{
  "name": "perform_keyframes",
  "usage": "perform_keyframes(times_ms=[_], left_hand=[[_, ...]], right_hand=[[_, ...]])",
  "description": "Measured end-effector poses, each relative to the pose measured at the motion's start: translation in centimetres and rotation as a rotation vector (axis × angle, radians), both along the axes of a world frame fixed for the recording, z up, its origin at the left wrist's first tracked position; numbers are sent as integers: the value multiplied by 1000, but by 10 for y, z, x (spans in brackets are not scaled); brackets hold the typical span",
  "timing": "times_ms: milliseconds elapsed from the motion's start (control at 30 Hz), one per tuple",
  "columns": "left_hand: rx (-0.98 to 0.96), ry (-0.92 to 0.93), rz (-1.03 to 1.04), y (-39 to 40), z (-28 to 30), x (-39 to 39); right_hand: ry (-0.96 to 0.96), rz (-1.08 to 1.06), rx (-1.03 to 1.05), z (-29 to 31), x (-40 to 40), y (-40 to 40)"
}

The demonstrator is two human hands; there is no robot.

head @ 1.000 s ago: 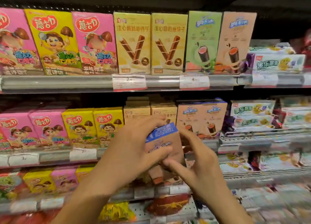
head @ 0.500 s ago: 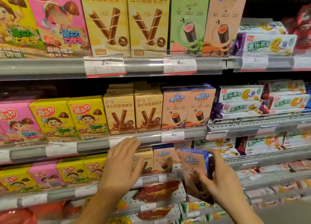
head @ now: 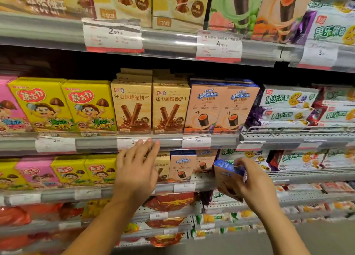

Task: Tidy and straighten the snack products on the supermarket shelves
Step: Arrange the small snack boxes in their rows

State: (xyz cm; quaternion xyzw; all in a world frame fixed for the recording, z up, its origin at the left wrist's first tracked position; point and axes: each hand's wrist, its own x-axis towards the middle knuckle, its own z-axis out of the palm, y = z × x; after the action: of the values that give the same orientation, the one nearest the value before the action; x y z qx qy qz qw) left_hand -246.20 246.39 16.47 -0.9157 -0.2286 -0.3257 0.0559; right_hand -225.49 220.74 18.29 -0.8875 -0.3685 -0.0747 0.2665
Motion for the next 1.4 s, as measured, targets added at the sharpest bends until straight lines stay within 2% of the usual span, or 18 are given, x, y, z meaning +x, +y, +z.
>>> perform_keyframes(times_ms=[233, 633, 933, 1233, 1400], left_hand=[[86, -33, 10, -1, -6, 0], [26, 32, 79, -5, -6, 6], [18, 32, 103, -5, -8, 9], [71, -29, 90, -1, -11, 12], [121, -83, 83, 2, -14, 15]], right_hand=[[-22, 153, -20, -8, 26, 17], [-3, 230, 136, -27, 30, 39], [-11, 297, 155, -39, 32, 46], [97, 306, 105, -41, 49, 50], [241, 316, 56, -26, 64, 54]])
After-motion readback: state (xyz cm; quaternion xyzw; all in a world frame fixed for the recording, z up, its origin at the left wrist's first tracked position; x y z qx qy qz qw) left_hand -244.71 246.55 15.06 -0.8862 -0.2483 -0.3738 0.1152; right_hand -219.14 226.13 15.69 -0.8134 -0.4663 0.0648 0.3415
